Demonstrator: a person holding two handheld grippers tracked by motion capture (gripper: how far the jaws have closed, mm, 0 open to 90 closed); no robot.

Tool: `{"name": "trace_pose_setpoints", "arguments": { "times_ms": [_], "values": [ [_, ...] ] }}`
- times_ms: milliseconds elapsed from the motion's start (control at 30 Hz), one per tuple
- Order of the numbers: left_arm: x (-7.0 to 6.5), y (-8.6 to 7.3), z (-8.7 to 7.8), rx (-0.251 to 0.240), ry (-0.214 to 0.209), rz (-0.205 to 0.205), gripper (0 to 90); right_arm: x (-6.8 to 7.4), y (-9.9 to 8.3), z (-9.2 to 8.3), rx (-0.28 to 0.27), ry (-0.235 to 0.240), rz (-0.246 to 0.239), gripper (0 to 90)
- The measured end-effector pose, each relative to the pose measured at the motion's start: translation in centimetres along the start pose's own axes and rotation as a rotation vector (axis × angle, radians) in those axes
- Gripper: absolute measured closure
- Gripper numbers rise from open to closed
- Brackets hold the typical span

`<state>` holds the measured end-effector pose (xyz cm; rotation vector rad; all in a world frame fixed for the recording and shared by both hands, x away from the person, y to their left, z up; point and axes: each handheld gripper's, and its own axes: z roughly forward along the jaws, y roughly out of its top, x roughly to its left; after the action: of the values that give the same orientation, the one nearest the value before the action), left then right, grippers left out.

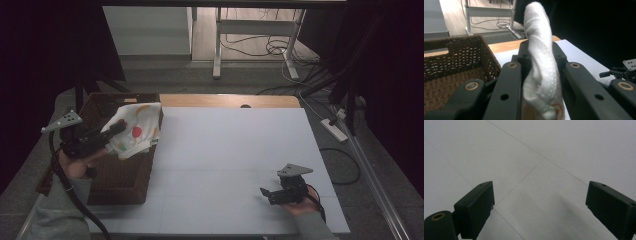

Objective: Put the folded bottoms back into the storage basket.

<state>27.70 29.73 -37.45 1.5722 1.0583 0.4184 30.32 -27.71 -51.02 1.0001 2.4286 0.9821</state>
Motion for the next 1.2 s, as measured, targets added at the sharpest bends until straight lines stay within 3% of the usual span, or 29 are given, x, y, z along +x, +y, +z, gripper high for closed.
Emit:
{"name": "trace_pose_setpoints", "arguments": {
  "times_ms": [867, 1200],
  "values": [
    [2.0, -0.7, -2.5, -0.001, 0.070, -0.031, 75.3, 0.0, 0.0, 0.0, -0.003, 0.001, -0.001, 9.2],
    [2.6, -1.5, -2.5, 0.021, 0.087, -0.044, 75.3, 0.0, 0.0, 0.1, -0.001, -0.001, -0.001, 9.2]
  ]
}}
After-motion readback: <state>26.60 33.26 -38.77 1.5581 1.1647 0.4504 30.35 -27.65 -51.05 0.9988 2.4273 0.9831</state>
